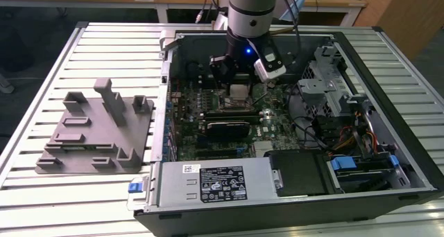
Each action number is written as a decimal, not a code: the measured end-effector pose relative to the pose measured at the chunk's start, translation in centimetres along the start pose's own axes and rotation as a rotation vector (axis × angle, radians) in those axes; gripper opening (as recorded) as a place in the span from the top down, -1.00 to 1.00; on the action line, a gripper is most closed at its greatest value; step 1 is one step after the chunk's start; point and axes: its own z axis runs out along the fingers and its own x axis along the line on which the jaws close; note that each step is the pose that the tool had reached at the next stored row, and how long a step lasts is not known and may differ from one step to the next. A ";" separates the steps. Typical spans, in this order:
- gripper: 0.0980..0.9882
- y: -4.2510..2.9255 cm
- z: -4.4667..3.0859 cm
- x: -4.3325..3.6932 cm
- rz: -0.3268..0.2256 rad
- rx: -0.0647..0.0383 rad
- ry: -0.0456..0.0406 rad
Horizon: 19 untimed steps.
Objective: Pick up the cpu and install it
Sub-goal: 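Pick up the cpu and move it towards the insertion slot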
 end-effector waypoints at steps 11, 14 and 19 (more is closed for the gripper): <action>0.00 0.75 0.64 0.05 -0.001 0.000 -0.0145; 0.00 1.33 0.88 0.08 -0.003 0.000 -0.0145; 0.00 1.92 1.37 0.15 -0.007 0.000 -0.0144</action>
